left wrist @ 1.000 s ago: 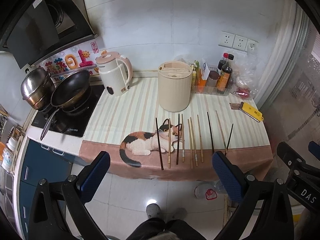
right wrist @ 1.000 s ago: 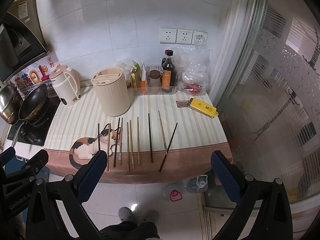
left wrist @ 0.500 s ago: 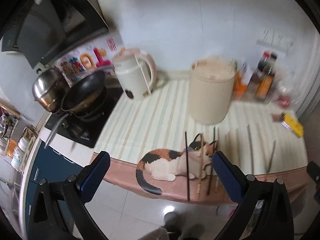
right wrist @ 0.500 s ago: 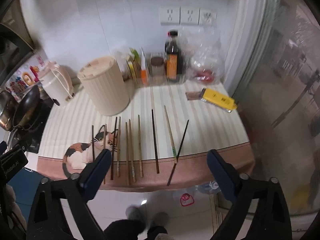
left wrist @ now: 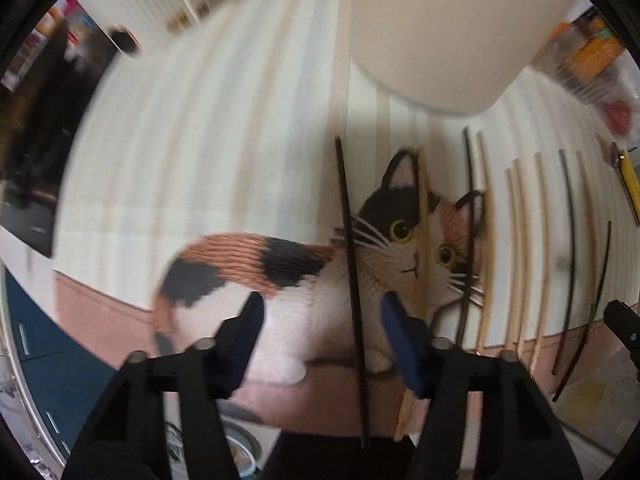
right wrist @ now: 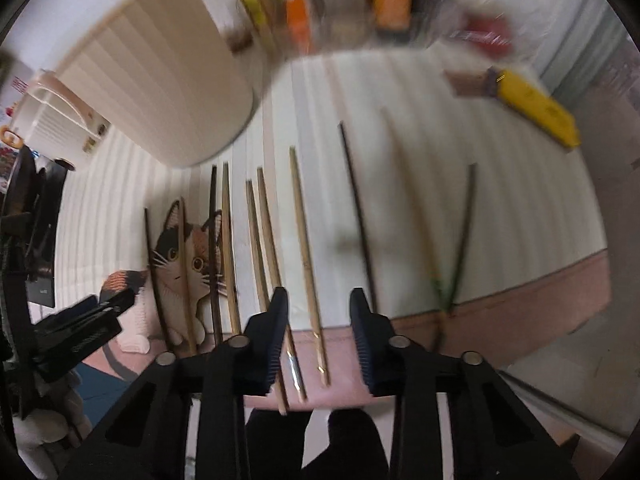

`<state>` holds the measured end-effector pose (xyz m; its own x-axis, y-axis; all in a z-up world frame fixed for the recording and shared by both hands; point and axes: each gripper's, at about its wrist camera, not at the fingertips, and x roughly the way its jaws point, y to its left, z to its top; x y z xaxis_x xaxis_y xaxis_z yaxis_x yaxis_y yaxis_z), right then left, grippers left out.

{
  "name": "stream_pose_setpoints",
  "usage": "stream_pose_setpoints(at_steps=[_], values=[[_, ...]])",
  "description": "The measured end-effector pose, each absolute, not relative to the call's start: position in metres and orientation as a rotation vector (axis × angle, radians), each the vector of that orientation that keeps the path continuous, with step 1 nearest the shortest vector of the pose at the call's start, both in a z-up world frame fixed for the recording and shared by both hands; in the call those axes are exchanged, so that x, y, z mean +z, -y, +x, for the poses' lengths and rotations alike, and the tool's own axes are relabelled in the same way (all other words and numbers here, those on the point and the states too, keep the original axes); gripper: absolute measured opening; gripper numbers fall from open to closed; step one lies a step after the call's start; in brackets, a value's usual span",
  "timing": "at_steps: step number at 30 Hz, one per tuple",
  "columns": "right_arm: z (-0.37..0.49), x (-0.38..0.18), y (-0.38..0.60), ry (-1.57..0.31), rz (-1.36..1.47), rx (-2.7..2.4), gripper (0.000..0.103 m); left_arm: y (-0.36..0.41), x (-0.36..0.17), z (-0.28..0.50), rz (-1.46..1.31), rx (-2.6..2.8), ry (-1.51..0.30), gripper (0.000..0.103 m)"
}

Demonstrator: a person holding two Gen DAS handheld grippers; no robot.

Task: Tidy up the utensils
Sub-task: 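Grasp a light wooden chopstick with the right tool while the left tool grasps a dark chopstick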

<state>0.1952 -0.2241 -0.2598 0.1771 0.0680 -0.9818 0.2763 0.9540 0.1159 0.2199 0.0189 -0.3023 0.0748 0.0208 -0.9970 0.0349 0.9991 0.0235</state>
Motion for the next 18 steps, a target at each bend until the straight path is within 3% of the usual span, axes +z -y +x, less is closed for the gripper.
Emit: stream_pose_setpoints(at_steps=[5,7,9,11,14,17,18], values=[[0.229,-0.301,0.22,-1.471,0.279,-0.154,0.03,-0.017,-0.324,0.225,0.049,-0.016,-1.535,0.039],[0.237,-0.312,0.218,-1.489,0.258,-0.162,0.03,-0.012,-0.322,0.224,0.066,-0.032,-1.524,0.029],[0.245,-0.325,0.216,-1.518,0.244,-0.166,0.03,-0.007,-0.319,0.223,0.075,-0.054,-1.513,0.011],[0.248,-0.333,0.215,-1.534,0.239,-0.169,0.03,-0.001,-0.319,0.221,0.103,-0.073,-1.504,0.005],[0.251,-0.345,0.21,-1.566,0.212,-0.181,0.029,0.005,-0.319,0.218,0.149,-0.089,-1.488,0.004],[0.249,-0.346,0.202,-1.563,0.156,-0.188,0.009,0.002,-0.317,0.217,0.154,-0.093,-1.49,0.004],[0.246,-0.346,0.199,-1.571,0.139,-0.19,0.007,0.001,-0.317,0.216,0.158,-0.095,-1.49,0.004]])
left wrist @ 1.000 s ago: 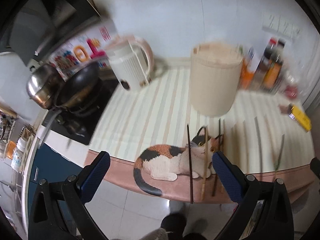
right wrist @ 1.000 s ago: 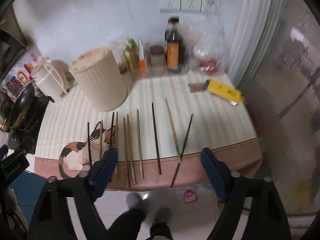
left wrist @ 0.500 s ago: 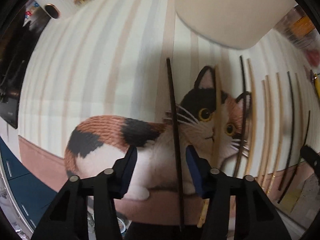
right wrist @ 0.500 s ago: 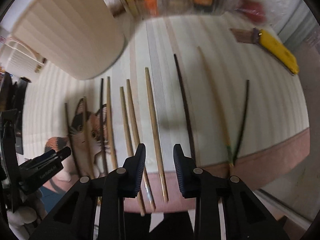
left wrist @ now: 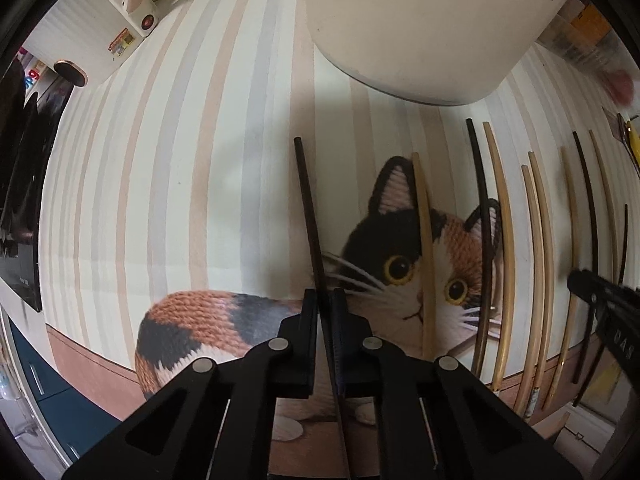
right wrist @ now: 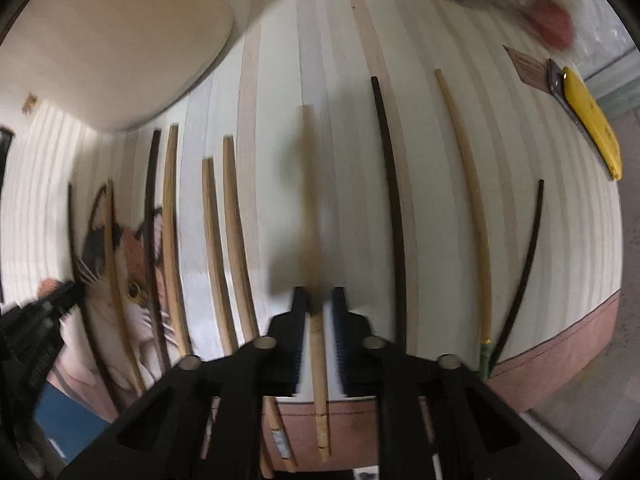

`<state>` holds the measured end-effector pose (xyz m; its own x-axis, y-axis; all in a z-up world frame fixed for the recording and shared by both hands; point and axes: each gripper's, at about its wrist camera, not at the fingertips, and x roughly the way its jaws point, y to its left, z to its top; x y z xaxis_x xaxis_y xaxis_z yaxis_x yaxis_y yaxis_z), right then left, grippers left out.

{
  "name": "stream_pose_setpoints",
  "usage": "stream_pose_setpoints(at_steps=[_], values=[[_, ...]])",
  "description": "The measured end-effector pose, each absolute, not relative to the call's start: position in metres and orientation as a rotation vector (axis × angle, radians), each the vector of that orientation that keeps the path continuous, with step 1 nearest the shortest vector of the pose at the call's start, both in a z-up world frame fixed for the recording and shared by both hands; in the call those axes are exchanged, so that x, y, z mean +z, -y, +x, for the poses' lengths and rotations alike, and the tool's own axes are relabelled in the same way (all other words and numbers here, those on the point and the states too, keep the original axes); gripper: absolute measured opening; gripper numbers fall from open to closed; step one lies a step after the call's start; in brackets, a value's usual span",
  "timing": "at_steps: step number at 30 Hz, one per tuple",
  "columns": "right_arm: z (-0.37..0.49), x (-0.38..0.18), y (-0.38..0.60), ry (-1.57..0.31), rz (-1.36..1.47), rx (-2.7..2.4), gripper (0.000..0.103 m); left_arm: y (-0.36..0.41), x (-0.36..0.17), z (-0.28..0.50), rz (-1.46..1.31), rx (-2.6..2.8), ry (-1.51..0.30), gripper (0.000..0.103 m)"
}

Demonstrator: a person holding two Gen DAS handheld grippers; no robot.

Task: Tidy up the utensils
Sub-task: 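Grasp a light wooden chopstick with the right tool while the left tool grasps a dark chopstick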

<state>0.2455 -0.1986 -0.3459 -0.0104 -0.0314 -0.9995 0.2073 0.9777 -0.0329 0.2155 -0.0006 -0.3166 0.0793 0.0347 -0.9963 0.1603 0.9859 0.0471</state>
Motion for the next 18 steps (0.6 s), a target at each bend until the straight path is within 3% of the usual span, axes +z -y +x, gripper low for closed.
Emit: stream_pose_setpoints(at_steps=[18], values=[[0.225,-0.36,0.184,-1.647,0.163,-0.27,0.009,-0.025,-0.311,0.238,0.165,-0.18,-1.518,0.006]])
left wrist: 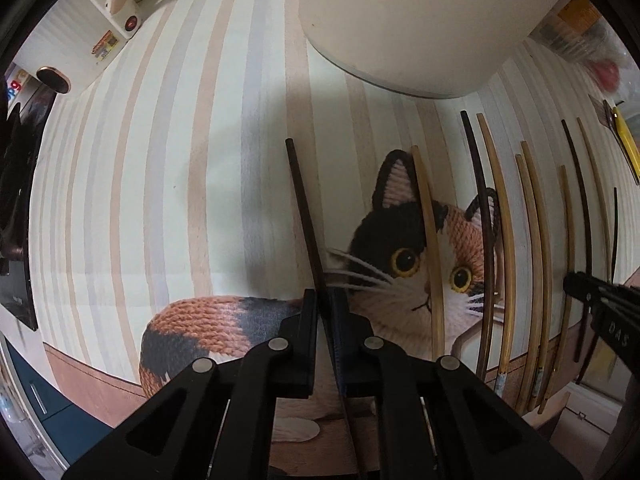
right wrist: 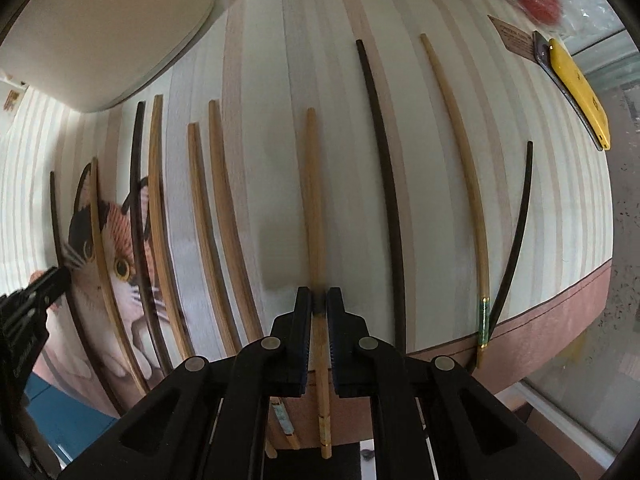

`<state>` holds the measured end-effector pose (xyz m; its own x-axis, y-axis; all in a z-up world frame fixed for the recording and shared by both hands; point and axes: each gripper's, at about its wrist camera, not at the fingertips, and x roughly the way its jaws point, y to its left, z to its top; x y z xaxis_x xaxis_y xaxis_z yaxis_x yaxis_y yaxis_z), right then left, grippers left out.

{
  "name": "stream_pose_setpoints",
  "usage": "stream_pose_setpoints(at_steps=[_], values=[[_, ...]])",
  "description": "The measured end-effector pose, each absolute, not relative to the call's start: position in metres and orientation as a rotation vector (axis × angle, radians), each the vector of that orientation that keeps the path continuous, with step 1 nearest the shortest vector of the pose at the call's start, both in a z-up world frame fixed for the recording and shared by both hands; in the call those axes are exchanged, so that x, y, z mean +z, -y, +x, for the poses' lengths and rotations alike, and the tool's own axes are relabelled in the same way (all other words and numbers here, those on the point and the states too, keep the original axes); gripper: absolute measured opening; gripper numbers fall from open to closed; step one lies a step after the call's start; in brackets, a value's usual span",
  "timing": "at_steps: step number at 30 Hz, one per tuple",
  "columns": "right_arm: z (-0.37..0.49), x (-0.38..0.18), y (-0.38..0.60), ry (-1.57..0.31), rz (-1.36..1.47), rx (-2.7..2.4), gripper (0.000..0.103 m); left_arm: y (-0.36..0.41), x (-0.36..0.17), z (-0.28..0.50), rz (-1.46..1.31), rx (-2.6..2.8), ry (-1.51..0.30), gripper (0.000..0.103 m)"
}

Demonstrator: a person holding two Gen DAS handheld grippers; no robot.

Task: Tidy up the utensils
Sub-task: 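Grasp a light wooden chopstick with the right tool while the left tool grasps a dark chopstick, then lift both held chopsticks upright over the cream utensil holder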

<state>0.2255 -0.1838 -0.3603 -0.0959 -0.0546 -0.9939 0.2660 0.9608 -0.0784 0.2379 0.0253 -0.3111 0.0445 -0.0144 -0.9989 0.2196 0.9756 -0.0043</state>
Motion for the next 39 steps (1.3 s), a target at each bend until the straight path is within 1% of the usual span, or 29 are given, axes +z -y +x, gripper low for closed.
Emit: stream_pose_setpoints(at_steps=[4,12,15,20,23,30,39], values=[[0.237,-0.354,0.186,-1.656,0.143,-0.29,0.009,-0.016,-0.322,0.262,0.194,-0.19,-1.513,0.006],[0.243,-0.354,0.171,-1.676,0.084,-0.304,0.009,0.001,-0.321,0.266,0.188,-0.176,-1.5,0.004],[0.245,-0.354,0.163,-1.687,0.073,-0.298,0.009,0.0,-0.32,0.264,0.145,-0.163,-1.492,0.004],[0.25,-0.352,0.169,-1.656,0.119,-0.281,0.007,-0.009,-0.317,0.261,0.143,-0.118,-1.483,0.003],[0.253,-0.351,0.182,-1.619,0.161,-0.267,0.007,-0.013,-0.305,0.258,0.131,-0.103,-1.466,0.003],[0.255,-0.301,0.196,-1.464,0.222,-0.225,0.007,-0.03,-0.267,0.254,0.102,-0.063,-1.378,0.003],[0.272,-0.261,0.199,-1.349,0.235,-0.18,0.007,-0.045,-0.214,0.249,0.029,0.002,-1.241,0.003]])
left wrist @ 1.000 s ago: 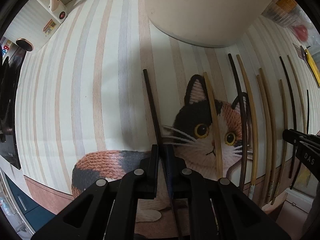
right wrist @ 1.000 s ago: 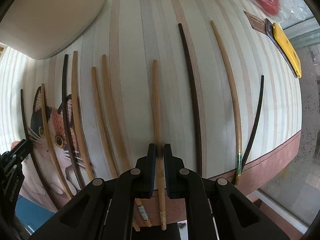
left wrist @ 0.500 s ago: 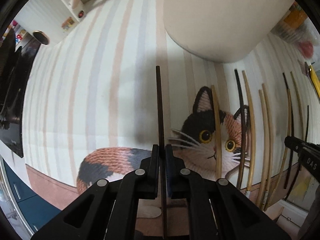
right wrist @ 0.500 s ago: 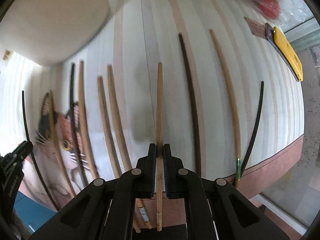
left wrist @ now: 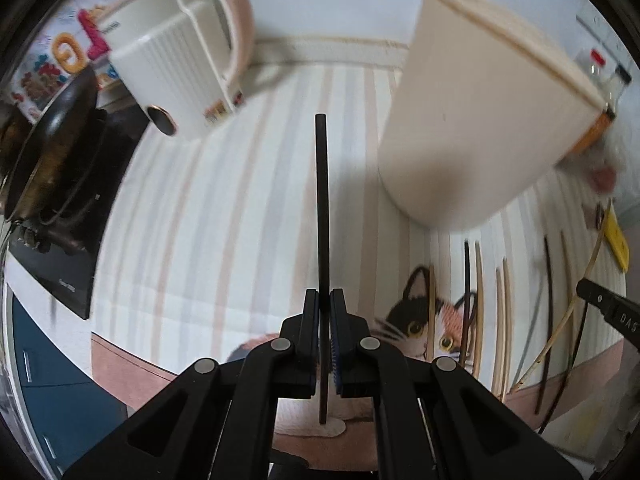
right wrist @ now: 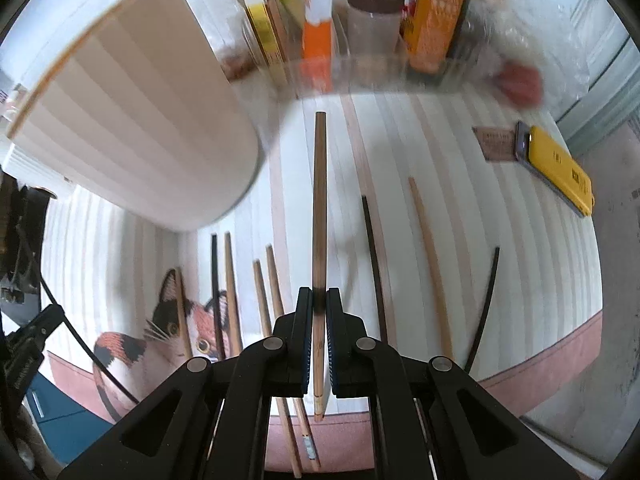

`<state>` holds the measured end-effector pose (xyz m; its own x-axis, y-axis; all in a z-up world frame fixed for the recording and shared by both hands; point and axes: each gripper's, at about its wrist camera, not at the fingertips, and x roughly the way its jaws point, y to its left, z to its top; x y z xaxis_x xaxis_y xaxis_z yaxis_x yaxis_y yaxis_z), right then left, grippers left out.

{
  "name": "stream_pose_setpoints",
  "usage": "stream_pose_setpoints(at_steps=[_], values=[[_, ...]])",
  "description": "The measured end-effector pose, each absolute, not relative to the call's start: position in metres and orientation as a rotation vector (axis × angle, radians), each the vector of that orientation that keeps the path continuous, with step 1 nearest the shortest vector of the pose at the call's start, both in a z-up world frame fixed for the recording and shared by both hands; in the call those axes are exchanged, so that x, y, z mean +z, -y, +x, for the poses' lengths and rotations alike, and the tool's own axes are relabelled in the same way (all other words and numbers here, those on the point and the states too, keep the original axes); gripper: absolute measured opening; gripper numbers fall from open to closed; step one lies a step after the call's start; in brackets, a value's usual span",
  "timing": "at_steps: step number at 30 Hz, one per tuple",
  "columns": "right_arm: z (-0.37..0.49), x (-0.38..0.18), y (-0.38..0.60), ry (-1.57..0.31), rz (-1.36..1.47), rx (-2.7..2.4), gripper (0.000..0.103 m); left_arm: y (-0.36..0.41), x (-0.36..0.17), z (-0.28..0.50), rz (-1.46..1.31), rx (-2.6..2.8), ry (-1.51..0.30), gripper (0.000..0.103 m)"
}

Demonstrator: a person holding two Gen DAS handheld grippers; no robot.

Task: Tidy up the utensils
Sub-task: 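Lift both held chopsticks upright over the cream utensil holder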

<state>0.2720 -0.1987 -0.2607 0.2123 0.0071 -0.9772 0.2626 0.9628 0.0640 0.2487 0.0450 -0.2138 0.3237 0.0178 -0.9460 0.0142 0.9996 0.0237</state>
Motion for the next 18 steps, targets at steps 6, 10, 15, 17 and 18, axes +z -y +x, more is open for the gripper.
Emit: stream_pose_setpoints(at_steps=[6,10,15,17,18], values=[[0.282,-0.238,0.199,-1.286,0.237,-0.164,0.007,-0.044,-0.195,0.261,0.068,0.055,-1.15,0.003],[0.286,-0.221,0.198,-1.251,0.23,-0.151,0.007,-0.047,-0.186,0.26,0.062,0.072,-1.119,0.003],[0.292,-0.198,0.195,-1.209,0.226,-0.122,0.006,-0.045,-0.174,0.26,0.052,0.074,-1.082,0.002],[0.294,-0.19,0.193,-1.197,0.225,-0.11,0.006,-0.045,-0.164,0.259,0.043,0.073,-1.058,0.002],[0.296,-0.184,0.192,-1.188,0.228,-0.1,0.006,-0.045,-0.161,0.259,0.039,0.07,-1.051,0.002]])
